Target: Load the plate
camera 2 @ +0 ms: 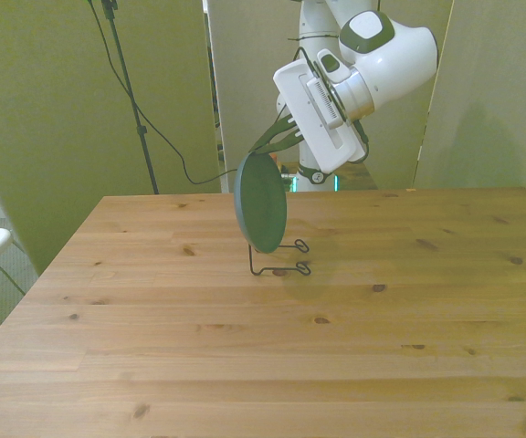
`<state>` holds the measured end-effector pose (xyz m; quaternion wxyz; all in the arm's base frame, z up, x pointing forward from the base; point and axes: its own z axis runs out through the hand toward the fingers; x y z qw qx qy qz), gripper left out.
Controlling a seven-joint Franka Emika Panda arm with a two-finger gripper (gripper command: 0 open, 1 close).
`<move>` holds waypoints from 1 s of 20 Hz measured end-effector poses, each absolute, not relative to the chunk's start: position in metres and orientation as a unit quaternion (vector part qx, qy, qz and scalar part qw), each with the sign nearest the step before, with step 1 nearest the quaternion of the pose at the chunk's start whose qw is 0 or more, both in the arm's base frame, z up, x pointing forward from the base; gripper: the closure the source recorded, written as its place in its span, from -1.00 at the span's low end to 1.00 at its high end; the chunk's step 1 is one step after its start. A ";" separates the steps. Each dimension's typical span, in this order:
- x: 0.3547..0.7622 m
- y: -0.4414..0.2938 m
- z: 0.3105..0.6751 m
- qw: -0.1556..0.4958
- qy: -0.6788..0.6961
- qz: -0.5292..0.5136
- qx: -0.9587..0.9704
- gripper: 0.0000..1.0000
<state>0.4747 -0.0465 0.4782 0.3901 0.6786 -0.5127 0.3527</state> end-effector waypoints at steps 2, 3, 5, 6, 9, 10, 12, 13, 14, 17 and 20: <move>0.475 -0.050 0.478 0.389 -0.513 0.353 0.678 1.00; 0.475 -0.051 0.478 0.390 -0.513 0.353 0.678 1.00; 0.475 -0.052 0.477 0.391 -0.511 0.354 0.678 1.00; 0.475 -0.052 0.477 0.392 -0.511 0.354 0.678 1.00; 0.477 -0.052 0.477 0.392 -0.511 0.355 0.678 1.00; 0.478 -0.052 0.477 0.392 -0.511 0.354 0.678 1.00; 0.483 -0.051 0.475 0.393 -0.510 0.353 0.679 1.00; 0.485 -0.051 0.474 0.393 -0.509 0.353 0.680 1.00; 0.488 -0.050 0.472 0.394 -0.508 0.352 0.680 1.00; 0.496 -0.047 0.469 0.396 -0.506 0.351 0.681 1.00; 0.502 -0.040 0.464 0.401 -0.500 0.349 0.684 1.00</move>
